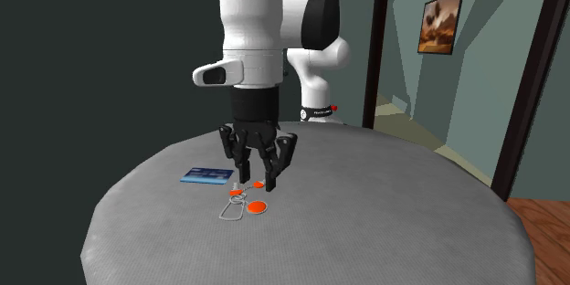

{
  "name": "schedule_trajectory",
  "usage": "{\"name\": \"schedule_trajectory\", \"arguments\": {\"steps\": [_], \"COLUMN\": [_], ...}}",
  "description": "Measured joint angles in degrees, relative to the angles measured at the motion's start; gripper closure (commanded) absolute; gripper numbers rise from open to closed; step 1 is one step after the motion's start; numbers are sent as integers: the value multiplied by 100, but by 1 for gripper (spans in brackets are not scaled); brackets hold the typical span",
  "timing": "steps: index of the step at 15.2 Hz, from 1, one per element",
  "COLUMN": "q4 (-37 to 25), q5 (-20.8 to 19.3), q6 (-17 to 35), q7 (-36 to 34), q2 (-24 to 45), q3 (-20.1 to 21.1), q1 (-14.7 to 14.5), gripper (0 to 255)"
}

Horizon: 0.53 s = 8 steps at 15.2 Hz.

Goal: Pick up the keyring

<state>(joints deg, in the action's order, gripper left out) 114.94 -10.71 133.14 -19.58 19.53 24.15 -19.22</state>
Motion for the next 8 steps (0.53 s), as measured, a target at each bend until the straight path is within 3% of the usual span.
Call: {"name": "schedule_trajectory", "arguments": {"steps": [8], "q4": [-98], "q5": [218], "q6": [-409], "q7": [137], "q2": [-297], "q3": [102], "q1": [61], "gripper": [255]}}
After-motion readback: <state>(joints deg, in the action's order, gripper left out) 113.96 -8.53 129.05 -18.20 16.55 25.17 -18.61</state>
